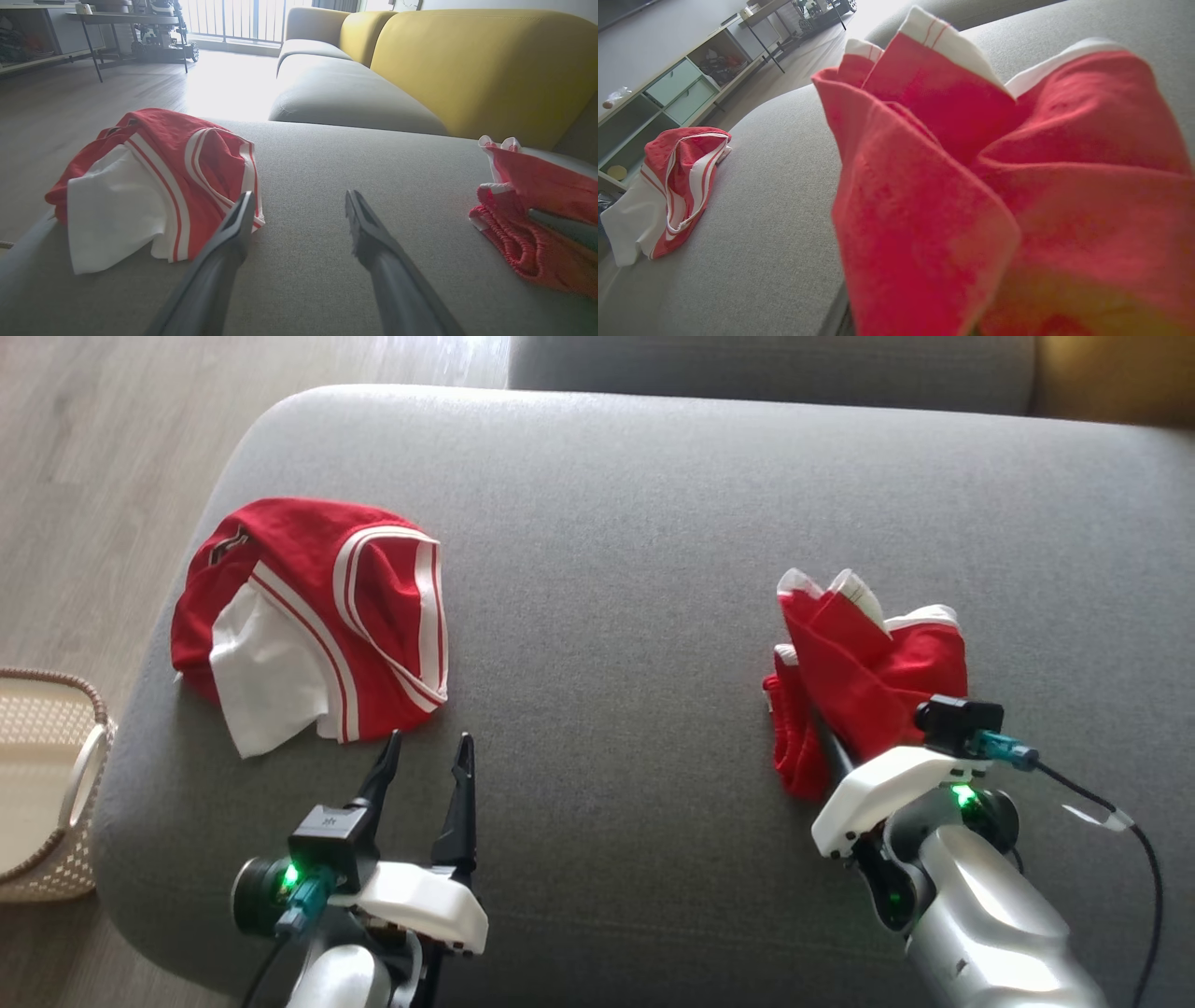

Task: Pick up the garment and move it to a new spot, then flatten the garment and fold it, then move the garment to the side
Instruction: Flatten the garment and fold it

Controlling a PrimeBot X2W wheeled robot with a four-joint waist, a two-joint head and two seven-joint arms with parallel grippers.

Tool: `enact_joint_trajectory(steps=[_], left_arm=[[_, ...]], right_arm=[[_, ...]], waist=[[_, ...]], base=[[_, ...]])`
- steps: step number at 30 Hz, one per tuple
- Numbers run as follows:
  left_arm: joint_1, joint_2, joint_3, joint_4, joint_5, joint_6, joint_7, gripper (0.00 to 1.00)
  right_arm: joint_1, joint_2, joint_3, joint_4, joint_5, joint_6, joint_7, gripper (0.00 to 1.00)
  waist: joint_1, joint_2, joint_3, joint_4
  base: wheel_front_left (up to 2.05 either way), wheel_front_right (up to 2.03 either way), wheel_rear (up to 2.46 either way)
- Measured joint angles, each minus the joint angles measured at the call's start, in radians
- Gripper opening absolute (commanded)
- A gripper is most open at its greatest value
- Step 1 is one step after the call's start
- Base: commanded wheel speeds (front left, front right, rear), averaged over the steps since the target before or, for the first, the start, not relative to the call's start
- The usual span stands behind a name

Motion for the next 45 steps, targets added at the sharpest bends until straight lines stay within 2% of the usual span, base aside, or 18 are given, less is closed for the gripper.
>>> enact_joint_trajectory(steps=[7,15,19,26,32,38,41,45], left_arm=[[0.024,0.000,0.002,0.001,0.000,0.000,0.000,1.00],[0.042,0.000,0.005,0.003,0.000,0.000,0.000,1.00],[0.040,0.000,0.005,-0.004,0.000,0.000,0.000,1.00],[0.040,0.000,0.005,-0.004,0.000,0.001,0.000,1.00],[0.042,0.000,0.028,0.001,0.000,0.002,0.000,1.00],[0.058,0.001,0.037,-0.006,0.000,0.002,0.000,1.00],[0.085,0.001,0.052,-0.019,0.000,0.009,0.000,1.00],[0.092,0.001,0.067,-0.059,0.000,0.011,0.000,1.00]], right_arm=[[0.015,0.000,0.051,0.008,-0.011,0.000,-0.001,1.00],[0.094,0.001,0.142,-0.062,-0.008,0.000,0.002,1.00],[0.106,-0.001,0.201,-0.091,-0.023,0.000,0.051,1.00],[0.128,-0.001,0.230,-0.144,-0.092,0.000,0.104,1.00],[0.223,0.000,0.274,-0.225,-0.091,0.000,0.182,1.00],[0.246,-0.002,0.197,-0.339,-0.077,0.000,0.185,1.00],[0.246,-0.010,0.099,-0.417,-0.102,0.000,0.160,1.00],[0.246,-0.038,-0.058,-0.510,-0.195,0.000,0.110,1.00]], waist=[[0.0000,0.0000,-0.025,-0.018],[0.0000,0.0000,-0.031,-0.040],[0.0000,0.0000,-0.018,-0.045],[0.0000,0.0000,-0.023,-0.048],[0.0000,0.0000,-0.053,-0.063],[0.0000,0.0000,-0.084,-0.084],[0.0000,0.0000,-0.097,-0.103],[0.0000,0.0000,-0.105,-0.124]], base=[[0.00,0.00,0.00],[0.00,0.00,0.00],[0.00,0.00,0.00],[0.00,0.00,0.00],[0.00,0.00,0.00],[0.00,0.00,0.00],[0.00,0.00,0.00],[0.00,0.00,0.00]])
